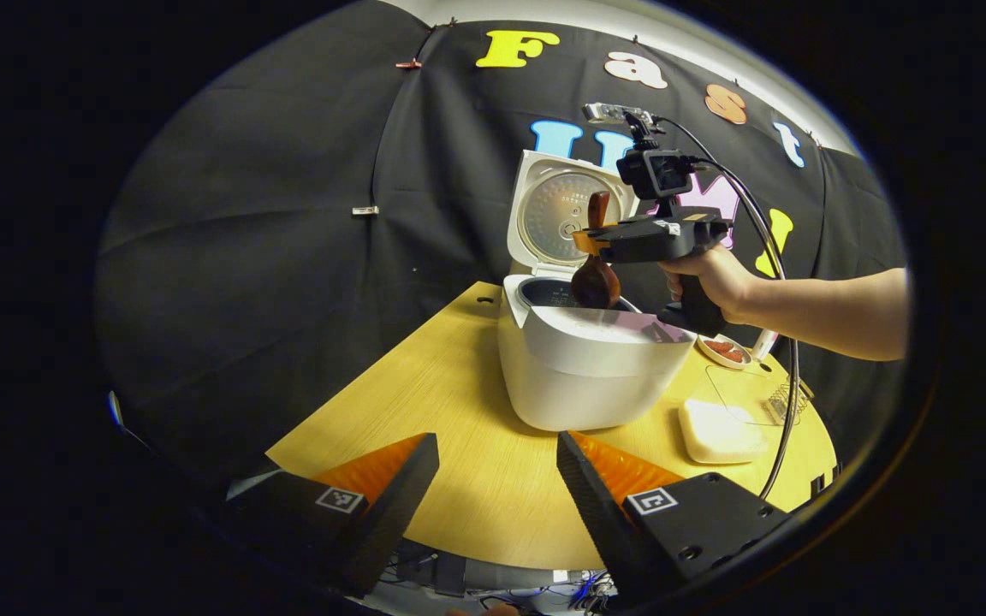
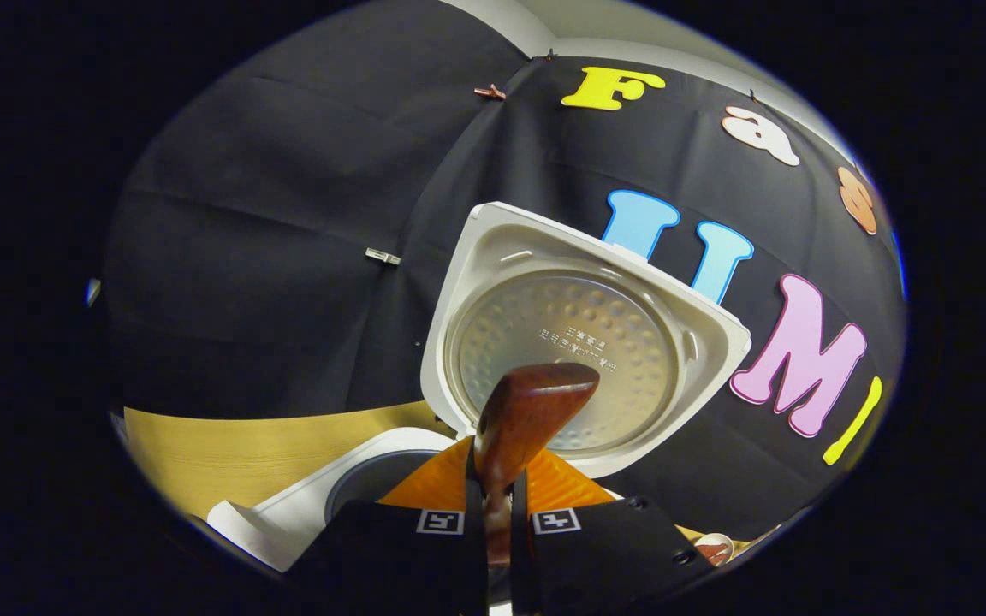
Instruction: Close the left gripper, press the button to open the rice cooker; take a wooden spoon from the chopstick holder with the right hand, scoop a spoonful of rice and pour it into the rice cooker, then put the wooden spoon back into the chopstick holder.
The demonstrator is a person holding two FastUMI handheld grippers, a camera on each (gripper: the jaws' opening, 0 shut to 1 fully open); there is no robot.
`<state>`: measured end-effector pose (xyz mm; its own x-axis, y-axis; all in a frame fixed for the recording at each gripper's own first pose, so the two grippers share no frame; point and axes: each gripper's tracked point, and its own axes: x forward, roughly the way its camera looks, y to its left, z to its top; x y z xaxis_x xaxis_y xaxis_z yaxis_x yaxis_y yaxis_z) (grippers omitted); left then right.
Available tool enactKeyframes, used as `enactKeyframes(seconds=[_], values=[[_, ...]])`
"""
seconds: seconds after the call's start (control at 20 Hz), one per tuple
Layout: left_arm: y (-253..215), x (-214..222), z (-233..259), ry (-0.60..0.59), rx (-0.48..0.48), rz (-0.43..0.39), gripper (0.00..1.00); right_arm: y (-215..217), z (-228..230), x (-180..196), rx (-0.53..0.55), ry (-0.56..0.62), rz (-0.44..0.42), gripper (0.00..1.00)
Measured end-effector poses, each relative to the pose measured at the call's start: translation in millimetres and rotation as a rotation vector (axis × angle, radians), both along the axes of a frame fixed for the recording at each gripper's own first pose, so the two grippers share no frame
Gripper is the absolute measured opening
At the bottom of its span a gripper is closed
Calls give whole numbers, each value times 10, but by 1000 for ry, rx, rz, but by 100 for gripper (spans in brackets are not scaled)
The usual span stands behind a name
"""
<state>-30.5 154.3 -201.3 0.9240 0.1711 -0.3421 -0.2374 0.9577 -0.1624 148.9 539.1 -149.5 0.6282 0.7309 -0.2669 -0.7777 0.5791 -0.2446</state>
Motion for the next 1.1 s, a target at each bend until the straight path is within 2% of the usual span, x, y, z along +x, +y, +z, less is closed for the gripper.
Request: enactKeyframes(seconds=[0.2,0.5,0.7,0.85,1.1], values=[[-103,28,84,-11,12,-8,96,-181,105,129,63,70,-69,14],[-362,117,280,-30,-15,-15,96,-888,620,361,202,142,-178,14],[-637,200,458,-51,-31,-21,96,-1654,1010,567,297,164,-268,14],[-897,250,598,-59,-7,-45,96,-2283,1199,733,339,173,-331,14],[-1357,364,697,-54,15,-77,96,-3403,1181,908,385,222,-462,14]])
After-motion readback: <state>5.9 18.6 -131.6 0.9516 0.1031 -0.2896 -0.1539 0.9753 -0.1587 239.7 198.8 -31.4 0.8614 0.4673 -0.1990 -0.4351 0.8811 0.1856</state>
